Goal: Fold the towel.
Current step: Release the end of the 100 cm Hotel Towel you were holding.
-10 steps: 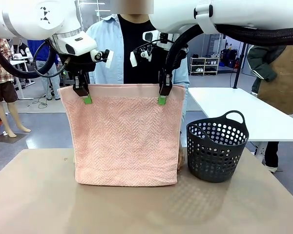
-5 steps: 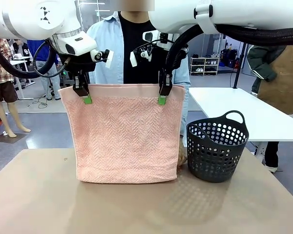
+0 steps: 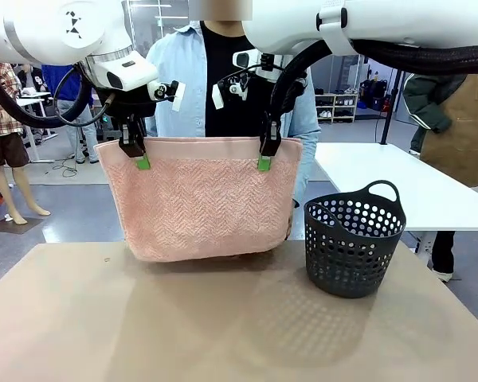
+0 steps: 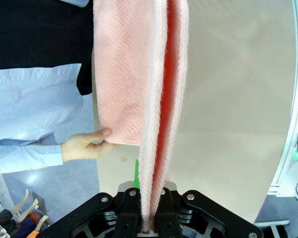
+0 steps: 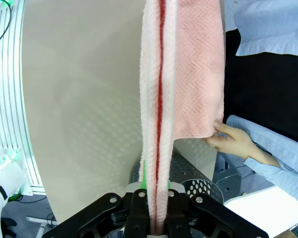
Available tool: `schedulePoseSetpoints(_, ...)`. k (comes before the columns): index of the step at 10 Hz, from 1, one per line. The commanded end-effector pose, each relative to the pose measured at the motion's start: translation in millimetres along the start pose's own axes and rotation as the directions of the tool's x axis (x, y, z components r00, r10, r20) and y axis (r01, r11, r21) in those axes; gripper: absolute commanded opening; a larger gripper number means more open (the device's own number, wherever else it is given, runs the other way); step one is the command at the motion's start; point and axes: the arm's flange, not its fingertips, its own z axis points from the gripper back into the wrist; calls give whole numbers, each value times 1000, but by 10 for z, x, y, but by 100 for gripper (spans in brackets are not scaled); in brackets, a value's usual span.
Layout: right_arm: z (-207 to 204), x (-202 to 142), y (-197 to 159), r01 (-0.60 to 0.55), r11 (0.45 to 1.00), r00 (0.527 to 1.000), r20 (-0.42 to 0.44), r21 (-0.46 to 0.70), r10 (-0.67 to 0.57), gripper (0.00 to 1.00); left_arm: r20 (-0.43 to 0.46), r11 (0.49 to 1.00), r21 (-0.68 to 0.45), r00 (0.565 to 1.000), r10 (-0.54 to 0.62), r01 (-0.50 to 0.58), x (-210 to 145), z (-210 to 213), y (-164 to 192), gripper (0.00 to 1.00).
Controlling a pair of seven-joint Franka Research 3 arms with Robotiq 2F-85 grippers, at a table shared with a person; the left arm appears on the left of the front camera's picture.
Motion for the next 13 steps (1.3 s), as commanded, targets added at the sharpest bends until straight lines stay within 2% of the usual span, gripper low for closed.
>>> schedulePoseSetpoints(1,20,-19,6,-16,1000,1000,8,2,16,0,4,1000,8,1000,4,-4,-5,26,22,0)
schedulePoseSetpoints(13,20,-19,6,-16,1000,1000,8,2,16,0,4,1000,8,1000,4,-4,-5,26,22,0)
